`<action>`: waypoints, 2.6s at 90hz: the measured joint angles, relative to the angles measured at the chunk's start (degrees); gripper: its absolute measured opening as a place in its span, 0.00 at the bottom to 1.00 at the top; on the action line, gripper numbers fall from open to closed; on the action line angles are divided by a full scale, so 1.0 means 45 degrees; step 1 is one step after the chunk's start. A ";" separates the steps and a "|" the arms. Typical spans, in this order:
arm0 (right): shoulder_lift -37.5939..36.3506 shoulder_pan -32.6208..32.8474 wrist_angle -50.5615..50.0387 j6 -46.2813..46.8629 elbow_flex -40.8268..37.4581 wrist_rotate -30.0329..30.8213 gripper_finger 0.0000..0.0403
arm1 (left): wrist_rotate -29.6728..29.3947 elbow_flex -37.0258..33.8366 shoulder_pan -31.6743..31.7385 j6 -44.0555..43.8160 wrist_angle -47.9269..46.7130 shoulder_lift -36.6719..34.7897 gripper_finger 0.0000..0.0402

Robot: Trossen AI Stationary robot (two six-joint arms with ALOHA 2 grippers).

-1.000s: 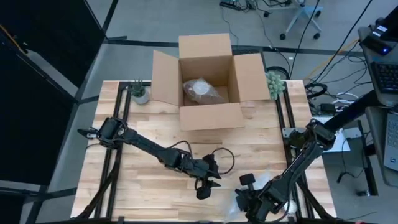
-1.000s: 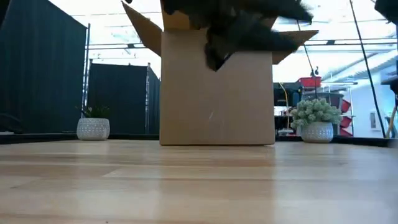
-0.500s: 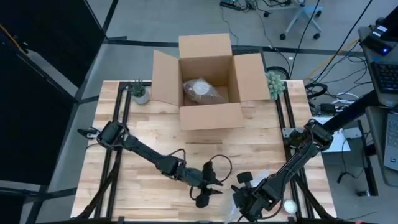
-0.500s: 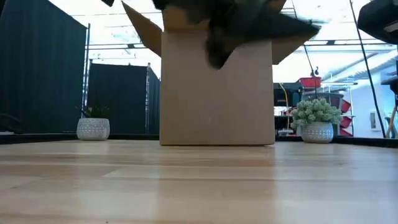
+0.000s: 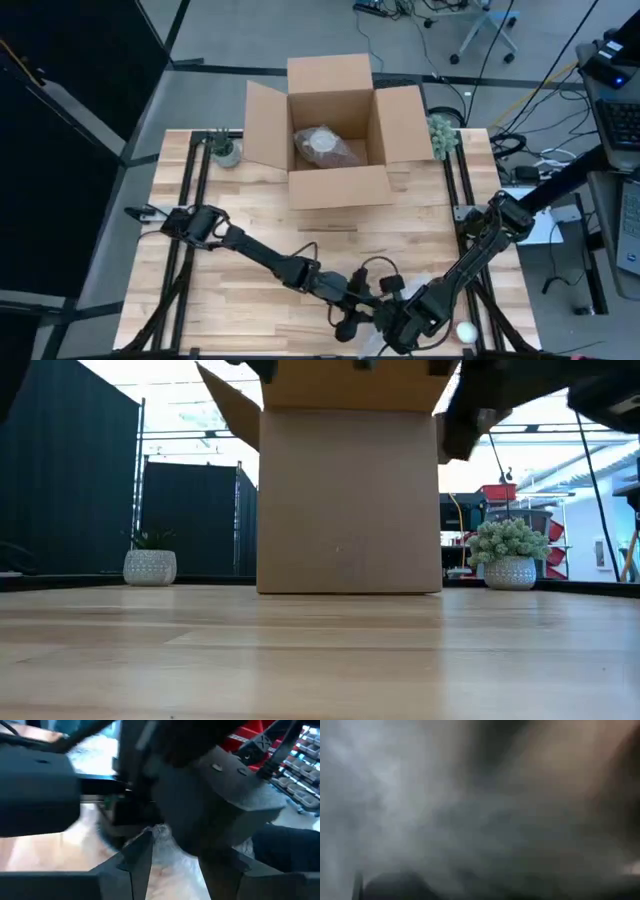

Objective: Wrap mug
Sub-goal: Wrap the red mug with the bubble wrap

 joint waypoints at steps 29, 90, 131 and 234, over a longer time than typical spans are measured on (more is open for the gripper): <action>-0.0366 -0.0178 -0.0892 0.0045 0.0527 -0.0050 0.00 | -0.0768 0.0204 0.0071 -0.0353 -0.1076 0.0439 0.35; -0.2262 0.0478 -0.1620 0.1779 0.1184 -0.0743 0.00 | -0.0865 0.0131 0.0187 -0.0377 -0.0948 0.0488 0.35; -0.1336 0.0210 -0.0782 0.4004 0.0738 -0.1299 0.15 | -0.0860 0.0107 0.0199 -0.0403 -0.0649 0.0502 0.35; -0.5055 0.1497 -0.4707 0.6883 0.0848 0.2798 0.45 | -0.0831 0.0107 0.0199 -0.0411 -0.0617 0.0512 0.35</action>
